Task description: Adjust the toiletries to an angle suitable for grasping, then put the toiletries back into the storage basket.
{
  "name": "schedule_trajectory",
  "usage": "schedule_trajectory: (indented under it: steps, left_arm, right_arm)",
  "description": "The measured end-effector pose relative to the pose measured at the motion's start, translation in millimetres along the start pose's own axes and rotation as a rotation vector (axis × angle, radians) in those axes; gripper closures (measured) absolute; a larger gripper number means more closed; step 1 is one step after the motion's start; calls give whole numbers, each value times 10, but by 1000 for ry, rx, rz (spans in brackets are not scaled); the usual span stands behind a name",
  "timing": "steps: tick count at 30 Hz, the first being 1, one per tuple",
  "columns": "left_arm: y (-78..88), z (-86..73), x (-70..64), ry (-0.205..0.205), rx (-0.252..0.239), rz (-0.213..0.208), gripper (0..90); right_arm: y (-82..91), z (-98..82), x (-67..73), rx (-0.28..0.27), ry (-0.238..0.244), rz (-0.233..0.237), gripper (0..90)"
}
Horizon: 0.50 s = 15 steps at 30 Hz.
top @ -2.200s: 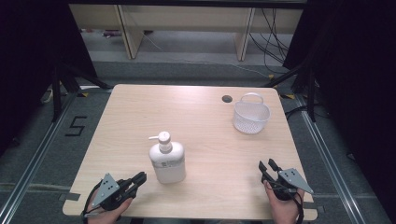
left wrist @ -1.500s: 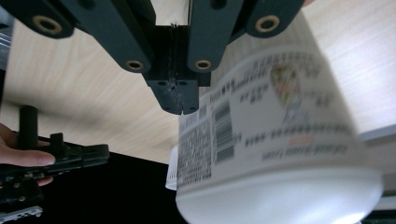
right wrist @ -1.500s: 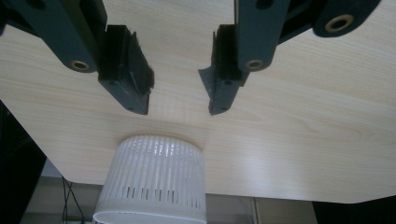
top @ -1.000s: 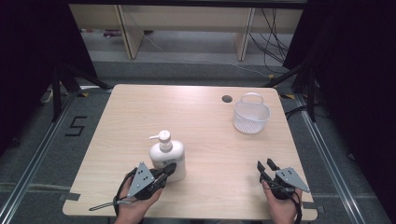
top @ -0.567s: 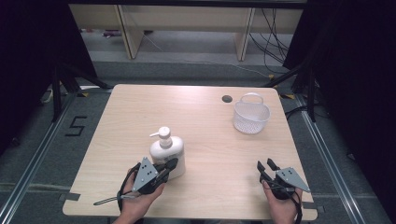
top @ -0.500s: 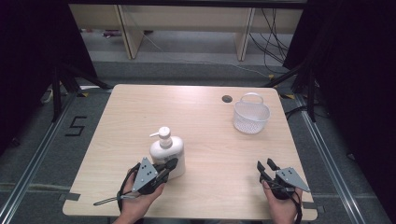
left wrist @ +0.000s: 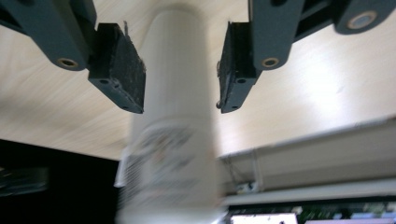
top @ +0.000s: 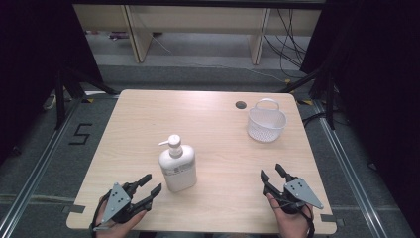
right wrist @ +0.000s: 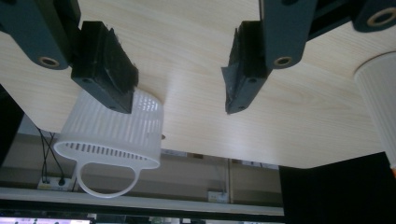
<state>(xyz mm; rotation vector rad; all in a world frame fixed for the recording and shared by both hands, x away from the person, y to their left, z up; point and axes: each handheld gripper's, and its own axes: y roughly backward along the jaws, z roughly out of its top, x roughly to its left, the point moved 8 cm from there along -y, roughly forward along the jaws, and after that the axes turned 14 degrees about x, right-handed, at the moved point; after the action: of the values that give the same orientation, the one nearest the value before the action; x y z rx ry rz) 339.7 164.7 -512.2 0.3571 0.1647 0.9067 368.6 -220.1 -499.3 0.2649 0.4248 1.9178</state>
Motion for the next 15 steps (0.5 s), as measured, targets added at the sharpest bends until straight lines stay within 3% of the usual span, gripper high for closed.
schedule_trajectory:
  steps: [3, 5, 8, 9, 12, 13, 15]
  left_arm:
    - [-40, -122, 177, 57, 31, 27, 447]
    - [-79, -157, 259, 65, 38, 38, 426]
    - [-131, -185, 327, 70, 41, 47, 406]
    - [-138, -198, 345, 76, 47, 56, 405]
    - [-149, -226, 386, 90, 55, 67, 400]
    - [-167, -221, 398, 94, 39, 62, 400]
    - [-165, -220, 416, 102, 33, 71, 400]
  right_arm:
    - [8, -5, 40, 19, 7, 7, 447]
    - [-1, 17, 72, -5, 5, 12, 454]
    - [18, 28, 131, 19, 11, 21, 463]
    - [1, 62, 161, -5, 12, 31, 465]
    - [14, 135, 252, -11, 27, 47, 472]
    - [20, 169, 281, -22, 28, 38, 476]
    - [33, 238, 378, -34, 32, 75, 480]
